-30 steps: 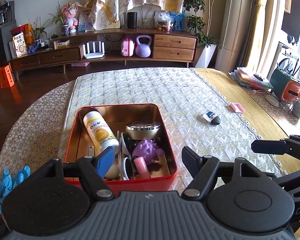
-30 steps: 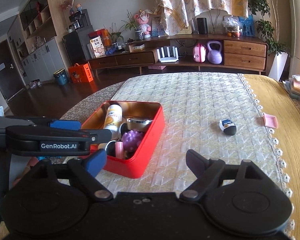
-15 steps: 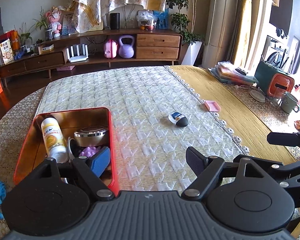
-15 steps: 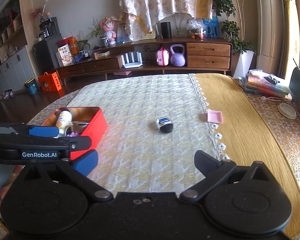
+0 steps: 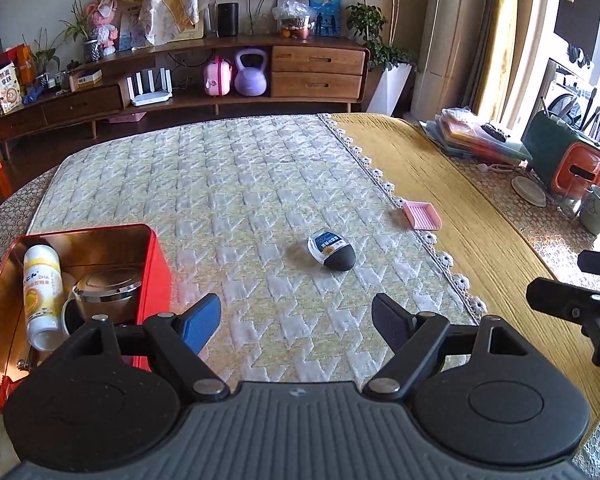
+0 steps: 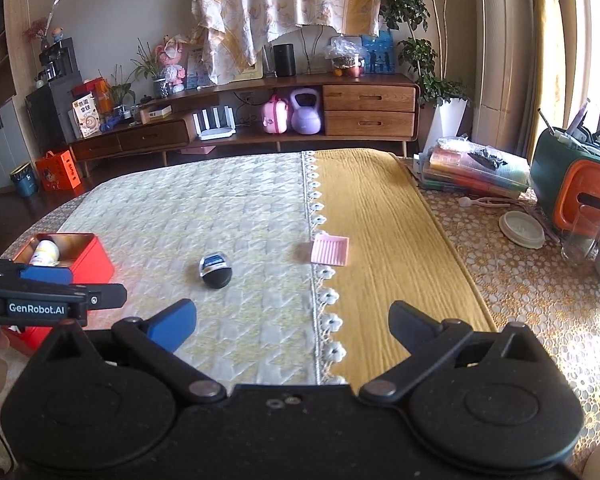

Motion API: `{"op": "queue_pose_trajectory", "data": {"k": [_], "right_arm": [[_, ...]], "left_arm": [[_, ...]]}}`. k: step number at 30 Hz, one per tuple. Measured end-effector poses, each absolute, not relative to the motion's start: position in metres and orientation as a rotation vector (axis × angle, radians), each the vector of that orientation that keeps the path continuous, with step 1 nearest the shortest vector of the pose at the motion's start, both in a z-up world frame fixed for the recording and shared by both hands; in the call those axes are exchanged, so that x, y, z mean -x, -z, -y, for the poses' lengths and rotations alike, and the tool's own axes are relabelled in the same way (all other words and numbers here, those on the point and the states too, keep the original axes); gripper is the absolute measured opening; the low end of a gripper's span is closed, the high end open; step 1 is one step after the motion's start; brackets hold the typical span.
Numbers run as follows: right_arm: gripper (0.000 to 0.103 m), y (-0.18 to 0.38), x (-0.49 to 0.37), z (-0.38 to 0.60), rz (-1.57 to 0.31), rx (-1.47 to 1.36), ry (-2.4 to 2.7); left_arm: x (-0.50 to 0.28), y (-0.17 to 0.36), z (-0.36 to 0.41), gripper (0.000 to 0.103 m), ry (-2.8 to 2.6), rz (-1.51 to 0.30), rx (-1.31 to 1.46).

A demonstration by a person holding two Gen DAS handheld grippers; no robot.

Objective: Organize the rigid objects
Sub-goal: 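Withdraw both open tools from the red tin toward the blue-label item and pink tray, then grasp the blue-label black item with the left tool while the right tool grasps the pink tray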

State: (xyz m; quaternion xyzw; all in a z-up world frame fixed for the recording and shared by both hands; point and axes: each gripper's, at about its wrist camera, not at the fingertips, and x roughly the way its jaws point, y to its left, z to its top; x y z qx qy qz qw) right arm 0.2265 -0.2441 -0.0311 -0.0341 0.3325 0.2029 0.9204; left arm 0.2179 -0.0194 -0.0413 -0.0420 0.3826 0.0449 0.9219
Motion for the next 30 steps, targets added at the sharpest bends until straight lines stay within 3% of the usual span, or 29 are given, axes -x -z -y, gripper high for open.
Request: {"op": "queue_pose_trajectory", "data": {"k": [20,30], "right_arm": [[0.102,0.09,-0.345,0.224,-0.769,0.109,-0.41],[0.097,0.114,-0.383,0.209,-0.802,0.067,-0.373]], "left_arm": [[-0.312,0.097,0.037,0.083,-0.098,-0.809,0.127],[-0.334,0.119,0.044,0.083,-0.138,-0.817,0.131]]}}
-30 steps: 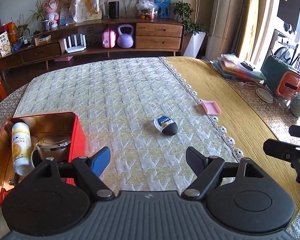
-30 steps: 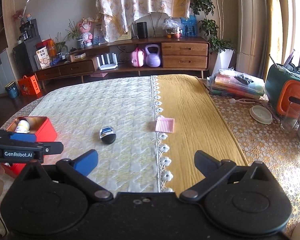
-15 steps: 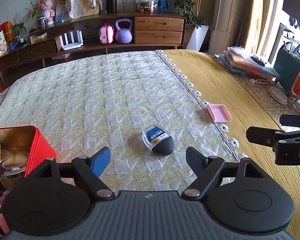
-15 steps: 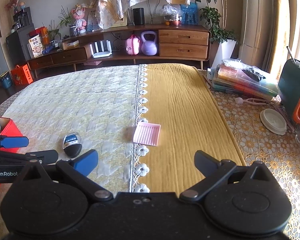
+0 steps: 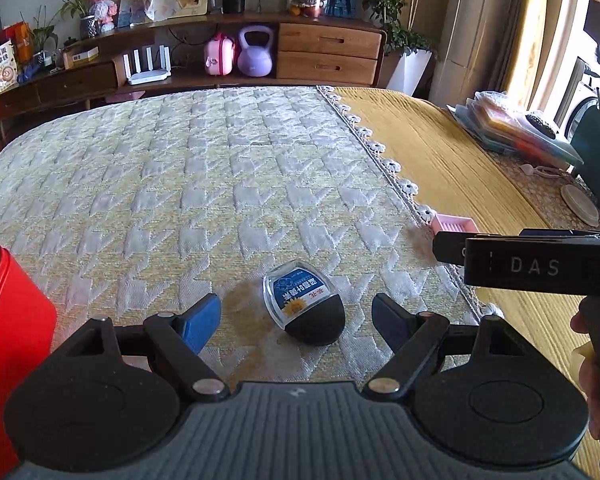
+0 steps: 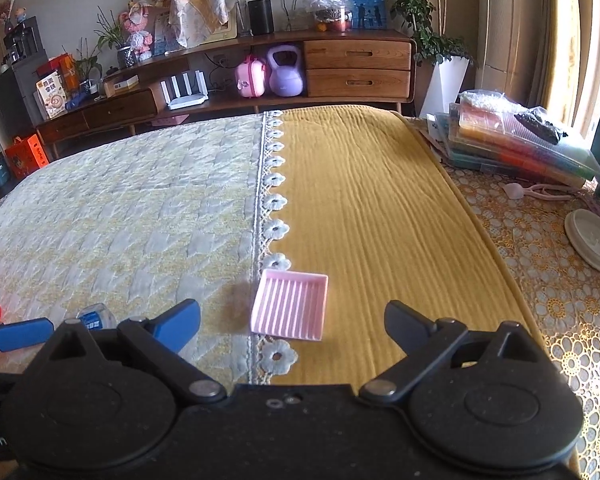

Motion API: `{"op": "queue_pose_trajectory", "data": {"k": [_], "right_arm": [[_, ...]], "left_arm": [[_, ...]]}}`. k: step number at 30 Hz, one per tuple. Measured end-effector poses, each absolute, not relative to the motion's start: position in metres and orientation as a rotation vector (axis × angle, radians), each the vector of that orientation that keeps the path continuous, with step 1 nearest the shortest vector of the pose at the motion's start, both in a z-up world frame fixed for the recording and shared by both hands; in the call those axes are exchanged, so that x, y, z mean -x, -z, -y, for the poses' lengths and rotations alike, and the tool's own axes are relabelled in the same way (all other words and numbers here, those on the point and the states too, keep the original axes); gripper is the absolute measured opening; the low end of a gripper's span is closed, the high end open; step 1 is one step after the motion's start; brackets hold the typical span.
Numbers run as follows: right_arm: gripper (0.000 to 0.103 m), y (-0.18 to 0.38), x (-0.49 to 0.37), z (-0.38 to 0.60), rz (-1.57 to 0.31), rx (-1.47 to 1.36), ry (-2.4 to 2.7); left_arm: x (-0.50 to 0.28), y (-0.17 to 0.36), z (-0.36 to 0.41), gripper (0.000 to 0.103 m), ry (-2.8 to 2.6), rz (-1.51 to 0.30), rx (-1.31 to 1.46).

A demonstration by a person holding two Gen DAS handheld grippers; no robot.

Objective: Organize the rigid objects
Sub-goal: 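Grasp the blue-label black item with the left tool while the right tool grasps the pink tray, then carry the blue-label item with the left tool while the right tool carries the pink tray to the red tin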

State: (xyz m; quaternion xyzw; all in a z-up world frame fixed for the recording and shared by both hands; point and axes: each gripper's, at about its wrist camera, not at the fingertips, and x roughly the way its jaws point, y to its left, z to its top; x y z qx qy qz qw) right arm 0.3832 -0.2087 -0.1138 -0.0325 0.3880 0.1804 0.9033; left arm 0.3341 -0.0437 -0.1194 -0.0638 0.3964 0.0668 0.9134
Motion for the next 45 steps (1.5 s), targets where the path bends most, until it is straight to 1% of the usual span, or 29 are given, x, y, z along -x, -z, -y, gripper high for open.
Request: {"op": "queue_pose_trajectory", "data": {"k": [4,9,11,13,14,16,17,18,19,21,32,45], "right_arm": [[0.091,0.123,-0.391,0.203,-0.812,0.067,-0.351],[0.089,0.129,-0.393,0.197,-0.786,0.093,-0.325],[0.084,0.13,-0.391,0.194,-0.772,0.118,-0.315],[0.075,0.129,-0.389,0.193,-0.758,0.135,-0.314],[0.073,0.129,-0.388,0.193,-0.756,0.133,-0.313],[0.06,0.127,-0.386,0.192,-0.75,0.13,-0.311],[0.057,0.127,-0.386,0.192,-0.749,0.126,-0.313],[0.052,0.127,-0.385,0.193,-0.746,0.124,-0.311],[0.047,0.126,-0.384,0.193,-0.745,0.117,-0.314],[0.041,0.125,-0.383,0.195,-0.743,0.097,-0.312],[0.041,0.116,-0.366,0.204,-0.769,0.048,-0.323],[0.041,0.076,-0.292,0.204,-0.761,0.041,-0.429]], "left_arm": [[-0.339,0.125,0.043,0.083,-0.152,-0.813,0.127],[-0.341,0.128,0.045,0.082,-0.155,-0.801,0.093],[-0.342,0.129,0.046,0.082,-0.152,-0.805,0.074],[-0.341,0.129,0.047,0.082,-0.151,-0.805,0.063],[-0.342,0.129,0.048,0.08,-0.153,-0.805,0.063],[-0.341,0.128,0.05,0.073,-0.151,-0.802,0.059],[-0.341,0.127,0.051,0.064,-0.145,-0.801,0.058],[-0.342,0.126,0.051,0.058,-0.142,-0.801,0.053],[-0.342,0.125,0.052,0.055,-0.136,-0.802,0.053],[-0.34,0.124,0.051,0.044,-0.128,-0.803,0.05],[-0.325,0.116,0.042,0.043,-0.106,-0.833,0.069],[-0.271,0.08,0.033,0.043,-0.063,-0.822,0.082]]}}
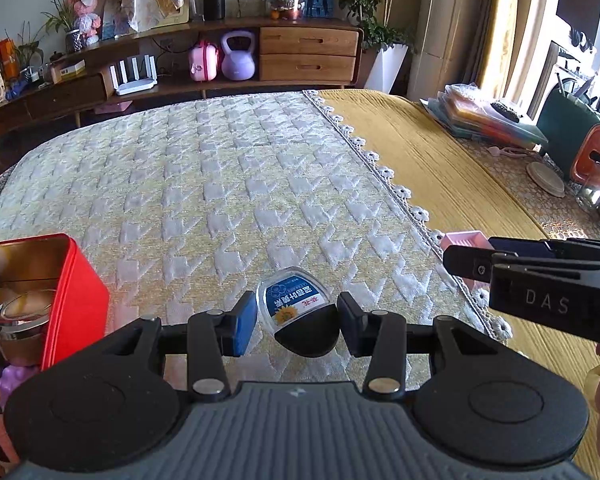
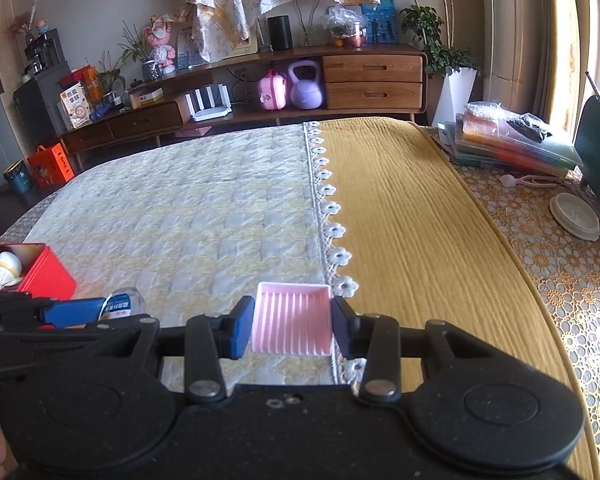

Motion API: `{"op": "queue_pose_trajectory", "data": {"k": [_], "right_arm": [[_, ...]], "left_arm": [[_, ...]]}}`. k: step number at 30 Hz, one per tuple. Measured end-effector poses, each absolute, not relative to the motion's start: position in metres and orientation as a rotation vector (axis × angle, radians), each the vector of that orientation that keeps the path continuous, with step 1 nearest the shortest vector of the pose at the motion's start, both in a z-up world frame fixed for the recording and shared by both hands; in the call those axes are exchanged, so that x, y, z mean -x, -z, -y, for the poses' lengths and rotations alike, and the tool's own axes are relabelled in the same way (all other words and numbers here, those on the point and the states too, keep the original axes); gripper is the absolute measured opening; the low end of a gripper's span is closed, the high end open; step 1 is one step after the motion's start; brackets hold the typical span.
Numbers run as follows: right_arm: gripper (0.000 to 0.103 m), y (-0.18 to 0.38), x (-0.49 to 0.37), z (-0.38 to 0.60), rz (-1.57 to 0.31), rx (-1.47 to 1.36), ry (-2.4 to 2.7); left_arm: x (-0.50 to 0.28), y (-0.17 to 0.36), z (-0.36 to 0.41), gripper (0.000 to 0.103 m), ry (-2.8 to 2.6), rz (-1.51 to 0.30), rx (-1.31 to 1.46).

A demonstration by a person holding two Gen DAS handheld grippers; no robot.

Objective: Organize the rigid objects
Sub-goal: 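Carry the blue-label item with the left tool while the right tool carries the pink tray to the red tin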

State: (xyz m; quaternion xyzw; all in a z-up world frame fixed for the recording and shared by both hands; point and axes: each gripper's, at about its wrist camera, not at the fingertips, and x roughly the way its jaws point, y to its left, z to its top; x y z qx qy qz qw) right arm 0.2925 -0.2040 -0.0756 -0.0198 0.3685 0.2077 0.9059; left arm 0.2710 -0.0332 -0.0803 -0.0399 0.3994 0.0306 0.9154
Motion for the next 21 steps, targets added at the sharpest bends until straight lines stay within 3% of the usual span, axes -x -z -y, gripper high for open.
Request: {"op": "queue_pose_trajectory", "data": {"k": [21], "right_arm": [[0.041,0.014,-0.182,0.171,-0.706,0.07,-0.554]], "left_arm": [[-0.154,0.018,-0.013,0.043,-0.084,-0.759,0.066]]}}
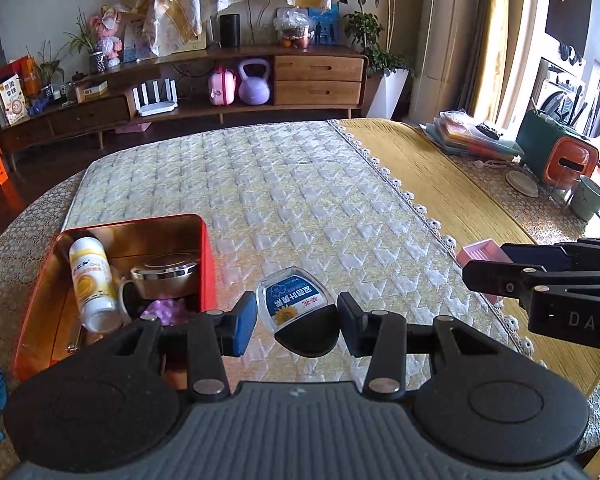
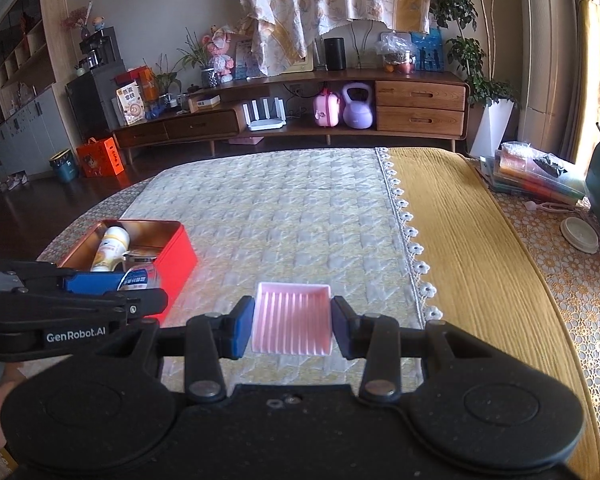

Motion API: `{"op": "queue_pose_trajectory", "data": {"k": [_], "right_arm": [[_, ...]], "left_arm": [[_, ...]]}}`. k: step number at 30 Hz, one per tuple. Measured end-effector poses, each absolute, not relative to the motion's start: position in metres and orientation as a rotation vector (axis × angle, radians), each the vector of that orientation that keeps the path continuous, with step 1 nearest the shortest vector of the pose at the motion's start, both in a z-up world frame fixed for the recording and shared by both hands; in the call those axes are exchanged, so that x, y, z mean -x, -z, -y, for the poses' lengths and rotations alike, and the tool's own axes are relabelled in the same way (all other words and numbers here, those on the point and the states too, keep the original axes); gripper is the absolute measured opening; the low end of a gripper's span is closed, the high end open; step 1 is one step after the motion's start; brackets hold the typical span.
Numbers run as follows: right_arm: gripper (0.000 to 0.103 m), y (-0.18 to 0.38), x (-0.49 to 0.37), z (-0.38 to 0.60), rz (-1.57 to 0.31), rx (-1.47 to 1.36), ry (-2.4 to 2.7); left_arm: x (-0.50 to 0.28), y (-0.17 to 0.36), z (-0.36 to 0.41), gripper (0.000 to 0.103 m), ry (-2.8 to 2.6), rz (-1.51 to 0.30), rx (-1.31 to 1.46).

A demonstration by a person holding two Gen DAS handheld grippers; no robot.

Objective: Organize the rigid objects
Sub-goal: 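Carry the blue-label item with the left tool while the right tool carries the pink tray to the red tin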

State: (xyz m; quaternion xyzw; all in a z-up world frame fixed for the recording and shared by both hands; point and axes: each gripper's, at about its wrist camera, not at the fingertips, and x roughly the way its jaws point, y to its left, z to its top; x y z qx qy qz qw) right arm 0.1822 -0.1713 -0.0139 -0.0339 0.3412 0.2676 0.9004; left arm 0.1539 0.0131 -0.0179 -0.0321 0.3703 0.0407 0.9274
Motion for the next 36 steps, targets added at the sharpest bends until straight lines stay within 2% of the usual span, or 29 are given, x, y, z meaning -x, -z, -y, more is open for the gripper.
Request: {"op": "queue_pose_trajectory", "data": {"k": [19,36], "right_arm": [[0.041,0.002,-0.135,0.083,-0.675,0.151,-0.676],[0.041,0.033,-0.139,-0.001,-0.72,0.221,-0.745]], "left_arm": [[-0.083,0.009,-0.106,0.043,-0.177,-0.721,0.159],[-0.091,0.037,-0.196,0.043,-0.308,-0.742,0.2]]}}
